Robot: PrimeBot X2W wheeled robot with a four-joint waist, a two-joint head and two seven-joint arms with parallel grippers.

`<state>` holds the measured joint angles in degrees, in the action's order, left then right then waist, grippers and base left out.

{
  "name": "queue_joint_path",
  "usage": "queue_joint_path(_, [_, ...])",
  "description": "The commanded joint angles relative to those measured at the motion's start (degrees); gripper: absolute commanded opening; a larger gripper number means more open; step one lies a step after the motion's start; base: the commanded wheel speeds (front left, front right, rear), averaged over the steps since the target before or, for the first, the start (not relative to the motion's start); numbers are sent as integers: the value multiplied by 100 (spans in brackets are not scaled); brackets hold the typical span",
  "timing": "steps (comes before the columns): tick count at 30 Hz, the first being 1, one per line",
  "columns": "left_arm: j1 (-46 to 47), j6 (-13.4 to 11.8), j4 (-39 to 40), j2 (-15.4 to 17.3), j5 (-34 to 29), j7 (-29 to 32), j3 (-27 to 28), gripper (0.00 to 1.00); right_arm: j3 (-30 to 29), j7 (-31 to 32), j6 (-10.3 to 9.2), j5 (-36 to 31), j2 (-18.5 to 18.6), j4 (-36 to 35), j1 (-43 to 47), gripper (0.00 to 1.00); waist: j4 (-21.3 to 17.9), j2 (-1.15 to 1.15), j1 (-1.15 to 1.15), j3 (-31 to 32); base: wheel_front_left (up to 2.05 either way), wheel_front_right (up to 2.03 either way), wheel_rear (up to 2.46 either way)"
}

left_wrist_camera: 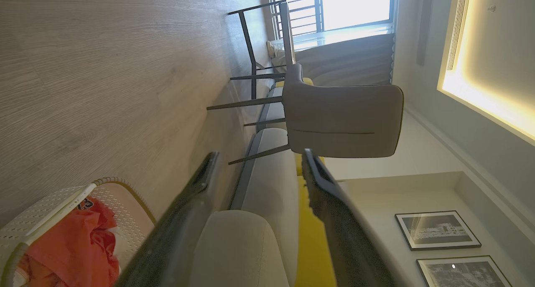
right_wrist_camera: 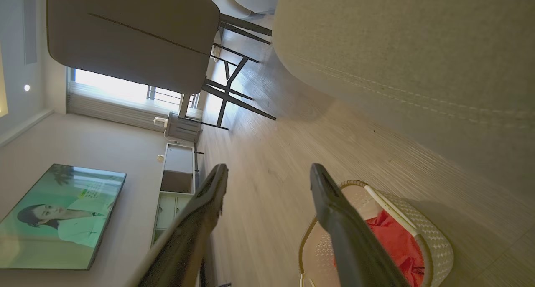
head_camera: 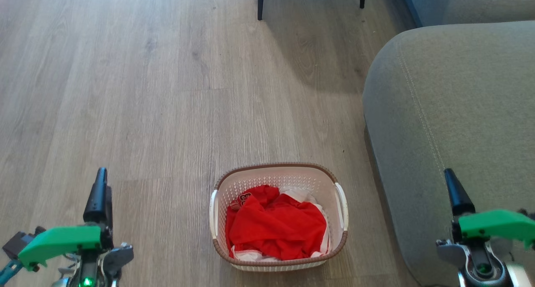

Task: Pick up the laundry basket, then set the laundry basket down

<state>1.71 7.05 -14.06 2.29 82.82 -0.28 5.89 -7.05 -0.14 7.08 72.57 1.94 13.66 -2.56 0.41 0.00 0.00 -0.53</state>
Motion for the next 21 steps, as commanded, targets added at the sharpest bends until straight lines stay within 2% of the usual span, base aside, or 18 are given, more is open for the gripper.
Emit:
queue_joint_path(1, [311, 14, 223, 40, -79, -36, 91, 100, 41, -54, 13, -123, 49, -253, -368, 100, 3, 0, 0, 0, 0, 0, 0])
queue_joint_path(15, [448, -2, 899, 43, -1170, -271, 146, 100, 397, -289, 17, -2023, 93, -1142, -693, 100, 60, 0, 0, -42, 0, 0, 0])
queue_joint_path(21, [513, -281, 1355, 45, -1820, -372, 3, 100, 659, -389, 19, -2713, 205, -1456, -808, 100, 87, 0, 0, -85, 0, 0, 0])
